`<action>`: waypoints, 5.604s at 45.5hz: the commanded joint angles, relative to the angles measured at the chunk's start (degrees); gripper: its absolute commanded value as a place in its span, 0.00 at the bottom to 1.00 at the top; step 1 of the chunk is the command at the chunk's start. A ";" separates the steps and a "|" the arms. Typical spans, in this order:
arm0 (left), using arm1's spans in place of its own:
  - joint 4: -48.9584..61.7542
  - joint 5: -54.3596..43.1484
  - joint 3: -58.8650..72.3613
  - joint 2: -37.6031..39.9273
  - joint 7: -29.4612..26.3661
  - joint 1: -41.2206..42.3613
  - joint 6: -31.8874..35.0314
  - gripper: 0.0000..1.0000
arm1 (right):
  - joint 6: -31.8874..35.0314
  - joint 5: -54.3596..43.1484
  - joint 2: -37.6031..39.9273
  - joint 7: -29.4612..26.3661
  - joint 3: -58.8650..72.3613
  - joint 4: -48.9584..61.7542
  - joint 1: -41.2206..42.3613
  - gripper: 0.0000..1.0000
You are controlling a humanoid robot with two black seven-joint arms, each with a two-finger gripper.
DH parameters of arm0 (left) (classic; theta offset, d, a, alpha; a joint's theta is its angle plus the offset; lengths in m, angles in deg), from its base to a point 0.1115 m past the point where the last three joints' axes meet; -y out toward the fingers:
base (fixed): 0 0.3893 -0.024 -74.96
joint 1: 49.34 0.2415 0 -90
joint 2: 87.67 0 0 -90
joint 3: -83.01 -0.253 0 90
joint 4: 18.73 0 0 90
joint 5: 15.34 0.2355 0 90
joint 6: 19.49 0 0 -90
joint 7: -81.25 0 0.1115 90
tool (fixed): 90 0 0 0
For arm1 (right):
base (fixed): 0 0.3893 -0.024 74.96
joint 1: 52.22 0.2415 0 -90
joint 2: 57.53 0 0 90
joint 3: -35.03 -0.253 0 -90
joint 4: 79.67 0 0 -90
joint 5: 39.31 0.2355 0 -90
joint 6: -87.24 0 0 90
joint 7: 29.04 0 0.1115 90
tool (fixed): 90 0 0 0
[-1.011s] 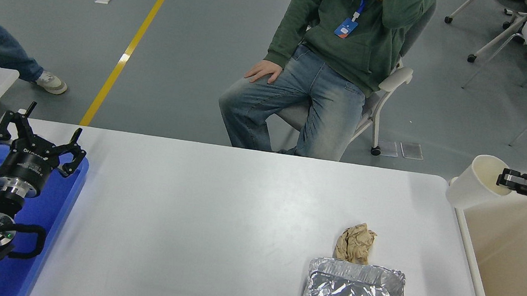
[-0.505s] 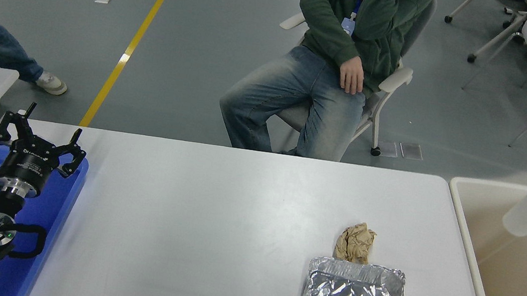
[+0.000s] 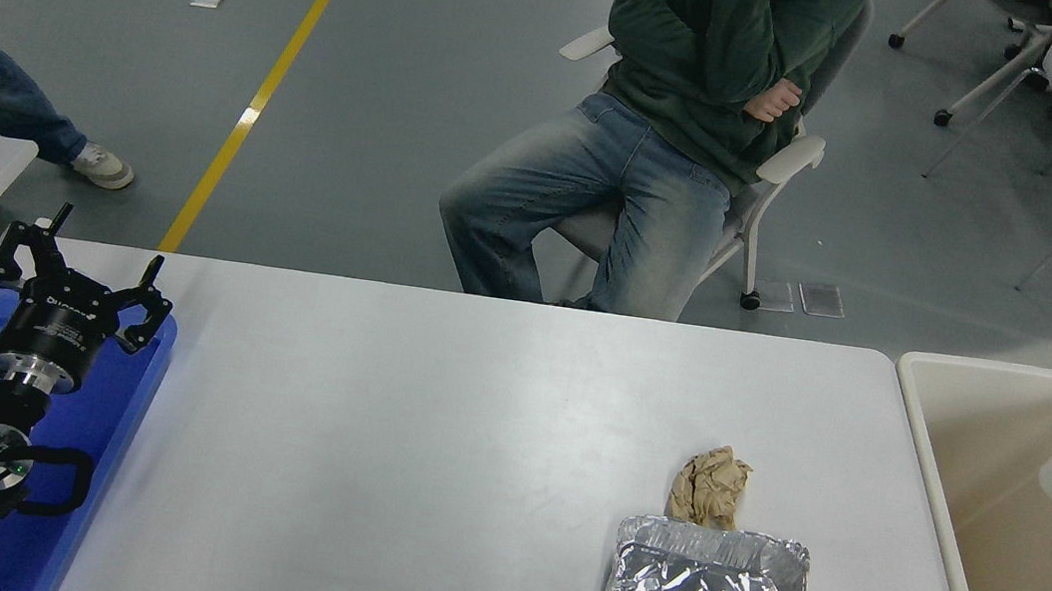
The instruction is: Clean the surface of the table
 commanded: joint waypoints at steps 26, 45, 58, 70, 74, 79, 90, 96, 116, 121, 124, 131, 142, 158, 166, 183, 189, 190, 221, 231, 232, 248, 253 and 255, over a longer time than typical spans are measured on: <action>0.00 -0.01 0.00 0.00 0.05 0.00 0.00 1.00 | 0.57 6.30 -18.19 7.78 0.10 32.39 -12.62 0.00; 0.00 -0.01 0.00 0.00 -0.04 0.00 0.00 1.00 | 0.13 6.39 -23.38 7.87 -0.08 39.52 -14.73 0.00; 0.08 -0.01 0.00 0.00 0.05 0.00 0.00 1.00 | 0.57 7.09 -23.47 7.69 -0.26 41.71 -14.56 0.87; 0.08 -0.01 0.00 0.00 0.05 0.00 0.00 1.00 | 0.13 7.44 -23.56 7.69 -0.08 41.80 -14.64 1.00; 0.00 -0.01 0.00 0.00 0.05 0.00 0.00 1.00 | 0.05 7.44 -23.47 7.69 -0.25 41.80 -14.73 1.00; 0.00 -0.01 0.00 0.00 0.05 0.00 0.00 1.00 | -0.04 7.44 -23.47 7.69 -0.69 41.80 -14.73 1.00; 0.00 -0.01 -0.09 0.00 -0.04 0.00 0.09 1.00 | -0.13 7.53 -23.38 7.78 -0.87 42.33 -14.56 1.00; 0.00 -0.01 -0.09 0.00 0.05 0.00 0.09 1.00 | -0.22 7.53 -23.47 7.78 -0.96 42.33 -14.29 1.00; 0.00 -0.01 -0.09 0.00 0.05 0.00 0.09 1.00 | -0.22 19.57 -23.74 7.69 -8.93 39.70 -13.50 1.00; 0.00 -0.01 -0.09 0.00 0.05 -0.09 0.09 1.00 | -0.31 19.66 -23.03 7.87 -23.07 35.22 -14.20 1.00; 0.00 -0.01 -0.09 0.00 -0.04 -0.09 0.09 1.00 | 0.04 19.66 -21.98 7.96 -31.87 32.49 -14.64 1.00; 0.00 -0.01 -0.09 0.00 0.05 0.00 0.09 1.00 | -0.13 19.66 -18.55 7.96 -47.96 20.99 -17.80 1.00; 0.00 -0.01 -0.09 0.00 0.05 -0.09 0.09 1.00 | 1.88 19.75 -17.85 7.78 -70.56 2.52 -27.65 1.00; 0.00 -0.01 -0.09 0.00 0.05 0.00 0.09 1.00 | 6.02 34.07 -17.50 7.78 -76.10 -8.64 -32.83 1.00; 0.00 -0.01 -0.09 0.00 0.05 0.00 0.09 1.00 | 6.28 34.51 -21.18 11.20 -80.58 -9.79 -34.94 1.00; 0.00 -0.01 -0.09 0.00 -0.04 0.00 0.09 1.00 | 8.84 34.51 -27.86 20.70 -81.73 -14.10 -38.81 1.00; 0.00 -0.01 -0.09 0.00 0.05 0.00 0.09 1.00 | 8.48 33.90 -29.53 22.81 -82.61 -12.87 -38.90 1.00; 0.00 -0.01 -0.09 0.00 0.05 0.00 0.09 1.00 | 8.48 33.63 -29.80 23.24 -82.52 -12.61 -38.99 1.00; 0.00 -0.01 0.00 0.00 -0.04 -0.09 0.00 1.00 | 6.11 26.70 -31.12 32.83 -73.38 -2.50 -36.09 1.00; 0.00 -0.01 0.00 0.00 0.05 -0.09 0.00 1.00 | 3.65 24.05 -31.64 33.27 -73.03 -3.37 -35.82 1.00; 0.00 -0.01 0.00 0.00 -0.04 -0.09 0.00 1.00 | 3.65 23.96 -31.73 33.36 -72.94 -3.46 -35.91 1.00; 0.00 -0.01 0.00 0.00 -0.04 -0.09 0.00 1.00 | 3.30 23.70 -32.52 33.36 -72.24 -3.20 -35.65 1.00; 0.00 -0.01 0.00 0.00 0.05 -0.09 0.00 1.00 | 3.38 23.70 -32.52 33.36 -72.24 -3.20 -35.65 1.00; 0.00 -0.01 0.00 0.00 0.05 -0.09 0.00 1.00 | 3.38 23.70 -32.52 33.36 -72.24 -3.20 -35.65 1.00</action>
